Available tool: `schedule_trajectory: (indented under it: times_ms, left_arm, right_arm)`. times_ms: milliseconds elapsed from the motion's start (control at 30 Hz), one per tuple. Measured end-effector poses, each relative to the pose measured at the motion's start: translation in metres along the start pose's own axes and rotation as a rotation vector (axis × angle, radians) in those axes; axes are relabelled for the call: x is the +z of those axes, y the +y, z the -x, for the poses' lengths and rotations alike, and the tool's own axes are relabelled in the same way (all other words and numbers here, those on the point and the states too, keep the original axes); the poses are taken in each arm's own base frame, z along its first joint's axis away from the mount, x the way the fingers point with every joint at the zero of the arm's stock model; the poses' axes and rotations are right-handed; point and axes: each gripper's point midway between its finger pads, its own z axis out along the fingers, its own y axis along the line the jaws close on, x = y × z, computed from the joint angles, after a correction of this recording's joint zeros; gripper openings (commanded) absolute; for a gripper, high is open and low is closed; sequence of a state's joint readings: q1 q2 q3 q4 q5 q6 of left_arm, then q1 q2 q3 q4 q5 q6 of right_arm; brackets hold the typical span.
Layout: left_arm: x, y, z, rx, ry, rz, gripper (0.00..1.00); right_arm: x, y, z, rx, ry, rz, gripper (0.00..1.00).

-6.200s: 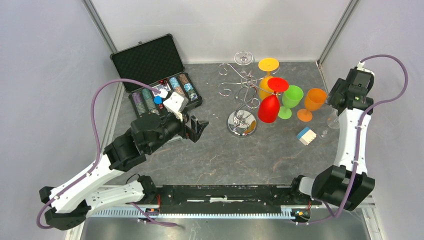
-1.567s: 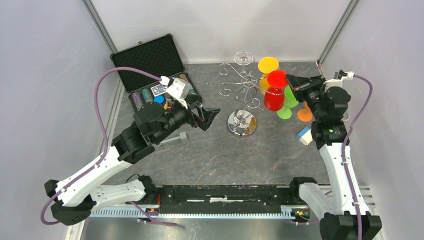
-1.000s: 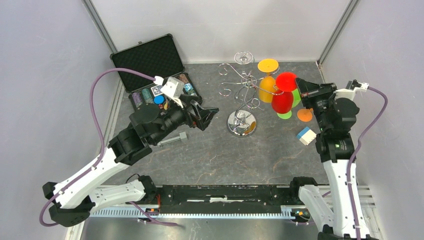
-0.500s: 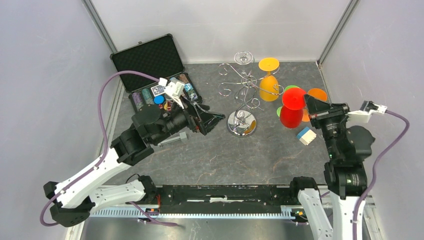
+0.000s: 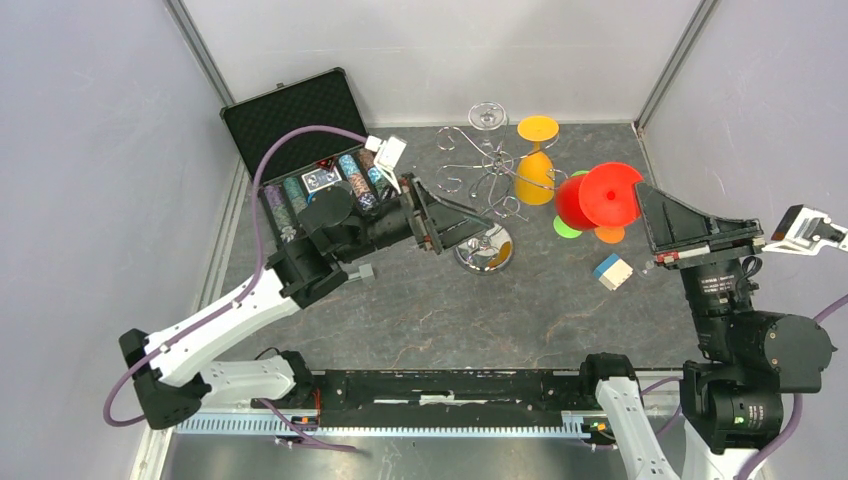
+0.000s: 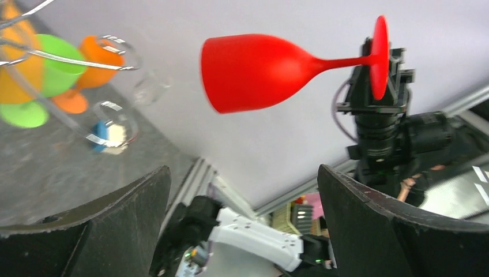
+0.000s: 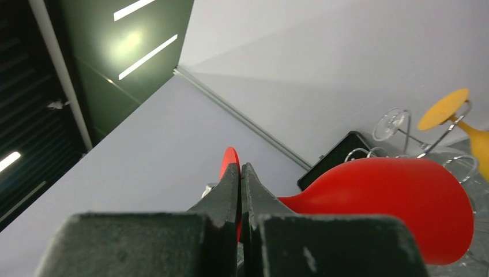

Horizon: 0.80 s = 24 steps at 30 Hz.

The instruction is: Take the wine glass off the wine glass rack

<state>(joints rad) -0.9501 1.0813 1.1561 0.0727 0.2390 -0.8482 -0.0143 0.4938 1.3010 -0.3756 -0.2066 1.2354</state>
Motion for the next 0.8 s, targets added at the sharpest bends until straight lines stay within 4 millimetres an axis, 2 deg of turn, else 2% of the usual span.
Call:
schedule_trajectory:
  times_ms: [167,233,400,600,667,800]
  left_arm:
    - [0.022,-0.021,0.009,-0.066,-0.015,-0.115,1.00]
    - [0.029,-0.029,0.014,-0.084,-0.019,-0.151,1.00]
    - [0.045,-0.042,0.035,-0.102,-0.036,-0.197,1.00]
    - [0.054,-0.026,0.066,-0.167,-0.068,-0.222,1.00]
    - [0.061,-0.019,0.066,-0.211,-0.052,-0.239,0.98]
    - [0.071,-0.015,0.053,-0.292,0.017,-0.286,0.92]
  right_arm:
    - [0.001,0.021,-0.001,0.060,0.023,0.081,0.00]
    - [0.003,0.038,-0.001,0.087,0.039,0.153,0.00]
    - [0.002,0.066,-0.004,0.133,0.088,0.287,0.00]
    - [0.004,0.063,-0.013,0.181,0.136,0.337,0.00]
    - [0.005,0.060,-0.016,0.196,0.150,0.342,0.00]
    - [0.006,0.059,-0.018,0.213,0.161,0.359,0.00]
